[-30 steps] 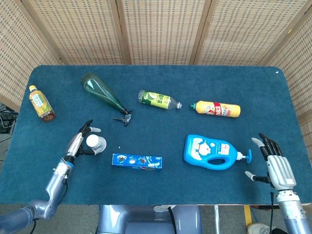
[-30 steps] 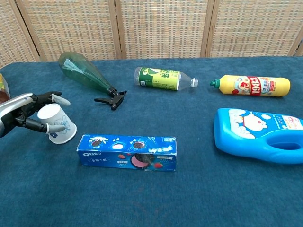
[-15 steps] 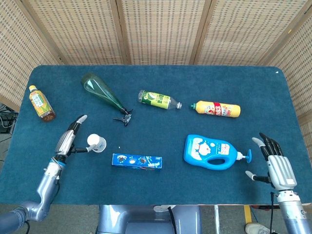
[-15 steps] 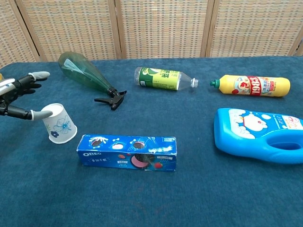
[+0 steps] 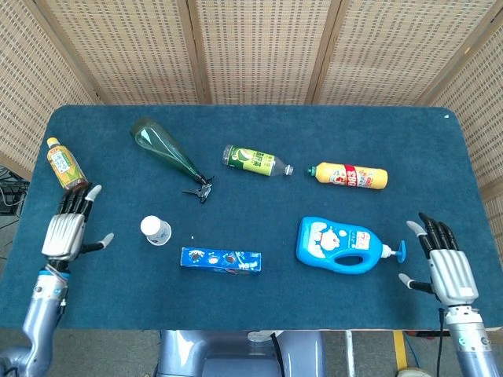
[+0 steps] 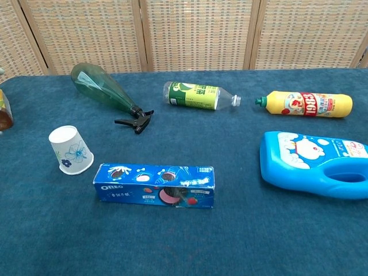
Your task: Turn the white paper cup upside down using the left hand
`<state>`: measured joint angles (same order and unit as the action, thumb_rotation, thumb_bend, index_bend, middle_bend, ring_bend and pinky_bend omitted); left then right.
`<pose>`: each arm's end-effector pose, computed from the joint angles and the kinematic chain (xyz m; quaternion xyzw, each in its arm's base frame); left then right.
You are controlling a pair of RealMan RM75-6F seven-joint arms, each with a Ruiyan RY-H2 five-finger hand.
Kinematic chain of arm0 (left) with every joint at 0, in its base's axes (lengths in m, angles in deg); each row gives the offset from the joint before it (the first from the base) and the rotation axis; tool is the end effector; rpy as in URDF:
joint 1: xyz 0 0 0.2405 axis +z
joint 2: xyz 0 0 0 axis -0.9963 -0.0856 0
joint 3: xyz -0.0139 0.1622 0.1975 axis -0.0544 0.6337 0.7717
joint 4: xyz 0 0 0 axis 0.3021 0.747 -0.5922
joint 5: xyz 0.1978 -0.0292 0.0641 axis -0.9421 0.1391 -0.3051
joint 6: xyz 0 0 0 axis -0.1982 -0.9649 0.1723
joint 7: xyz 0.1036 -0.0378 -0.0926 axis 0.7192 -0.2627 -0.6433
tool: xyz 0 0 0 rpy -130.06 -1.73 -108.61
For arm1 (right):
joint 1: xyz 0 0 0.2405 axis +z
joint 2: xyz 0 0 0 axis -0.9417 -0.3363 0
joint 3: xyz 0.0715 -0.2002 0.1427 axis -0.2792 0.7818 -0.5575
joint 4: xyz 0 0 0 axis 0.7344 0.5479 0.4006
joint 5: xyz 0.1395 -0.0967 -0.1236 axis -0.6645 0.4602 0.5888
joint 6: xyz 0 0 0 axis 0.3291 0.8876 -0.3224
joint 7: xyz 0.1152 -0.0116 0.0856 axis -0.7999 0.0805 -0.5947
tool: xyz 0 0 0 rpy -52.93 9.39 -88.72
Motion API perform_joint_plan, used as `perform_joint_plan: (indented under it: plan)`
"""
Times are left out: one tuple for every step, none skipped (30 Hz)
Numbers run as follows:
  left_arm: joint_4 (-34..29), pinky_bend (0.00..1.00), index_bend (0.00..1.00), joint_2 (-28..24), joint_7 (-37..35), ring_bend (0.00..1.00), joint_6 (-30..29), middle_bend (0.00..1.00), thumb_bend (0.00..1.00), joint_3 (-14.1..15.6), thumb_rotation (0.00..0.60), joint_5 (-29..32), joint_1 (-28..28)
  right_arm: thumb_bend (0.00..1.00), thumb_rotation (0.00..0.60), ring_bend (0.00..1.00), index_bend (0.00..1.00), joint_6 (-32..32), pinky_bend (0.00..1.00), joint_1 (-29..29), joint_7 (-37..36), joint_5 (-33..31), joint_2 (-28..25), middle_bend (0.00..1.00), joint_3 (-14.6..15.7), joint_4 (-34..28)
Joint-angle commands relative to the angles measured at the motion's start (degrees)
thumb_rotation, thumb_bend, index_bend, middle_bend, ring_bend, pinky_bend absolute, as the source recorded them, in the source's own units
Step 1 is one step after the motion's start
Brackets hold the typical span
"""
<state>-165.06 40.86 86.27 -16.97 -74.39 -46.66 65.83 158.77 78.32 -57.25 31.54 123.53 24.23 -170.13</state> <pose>-0.2923 0.2693 0.0781 -0.6130 -0.3891 -0.3826 0.5713 -0.2974 -0.2033 0.1369 0.5851 -0.4193 0.4230 0.5504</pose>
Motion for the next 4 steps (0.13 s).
perform_joint_plan:
  plan:
    - [-7.4,0.00,0.00,-5.1,8.9,0.00,-4.8,0.00,0.24,2.6,0.515,2.7,5.0,0.09,0.600,0.00,0.00,0.0,0.00,0.0,0.9,-0.1,0.1,0.00,0.1,-0.2]
    - [-8.9,0.00,0.00,-5.7,9.8,0.00,-5.2,0.00,0.24,3.0,0.515,3.3,5.8,0.09,0.600,0.00,0.00,0.0,0.00,0.0,1.2,-0.1,0.1,0.00,0.1,-0.3]
    - [-10.2,0.00,0.00,-6.5,10.6,0.00,-5.4,0.00,0.24,3.4,0.515,3.5,6.3,0.09,0.600,0.00,0.00,0.0,0.00,0.0,1.5,-0.2,0.1,0.00,0.1,-0.4]
    - [-11.3,0.00,0.00,-7.5,11.5,0.00,-5.8,0.00,0.24,3.9,0.515,3.5,6.9,0.09,0.600,0.00,0.00,-0.1,0.00,0.0,1.8,-0.2,0.2,0.00,0.2,-0.5]
